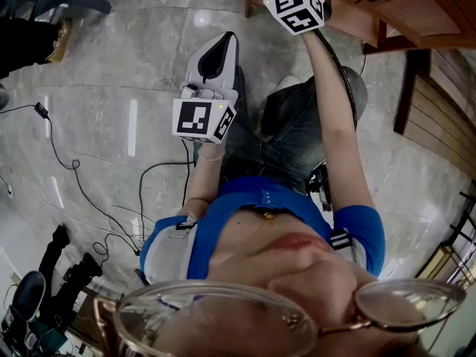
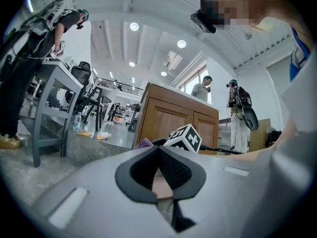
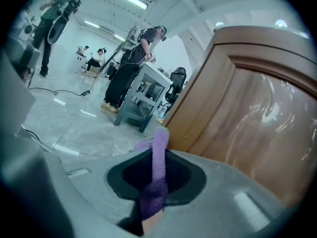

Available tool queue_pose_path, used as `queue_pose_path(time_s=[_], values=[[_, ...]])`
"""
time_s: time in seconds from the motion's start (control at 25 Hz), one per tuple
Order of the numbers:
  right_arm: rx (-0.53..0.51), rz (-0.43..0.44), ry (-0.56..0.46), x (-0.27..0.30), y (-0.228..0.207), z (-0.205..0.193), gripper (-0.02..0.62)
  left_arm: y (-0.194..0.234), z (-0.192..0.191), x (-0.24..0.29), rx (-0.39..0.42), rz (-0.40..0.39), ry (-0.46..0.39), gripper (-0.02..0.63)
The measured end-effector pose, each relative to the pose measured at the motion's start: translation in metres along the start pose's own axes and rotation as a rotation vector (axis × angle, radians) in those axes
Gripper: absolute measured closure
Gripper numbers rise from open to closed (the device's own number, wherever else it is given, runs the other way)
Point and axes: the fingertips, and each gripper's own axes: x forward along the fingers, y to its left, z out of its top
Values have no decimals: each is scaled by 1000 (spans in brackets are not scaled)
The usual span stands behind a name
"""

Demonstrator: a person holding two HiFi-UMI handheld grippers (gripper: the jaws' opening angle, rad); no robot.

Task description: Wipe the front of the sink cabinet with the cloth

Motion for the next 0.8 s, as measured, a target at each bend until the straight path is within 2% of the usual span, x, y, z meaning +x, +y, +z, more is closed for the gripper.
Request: queue_pose_path(time_s=[0.36,0.8], values=[[88,-70,0,-32,-35,-26,538,-16,-14,17,-15,-63,23,606],[106,-137,57,-61,-60,-46,537,-29,-28,32,-43,-124,50,606]])
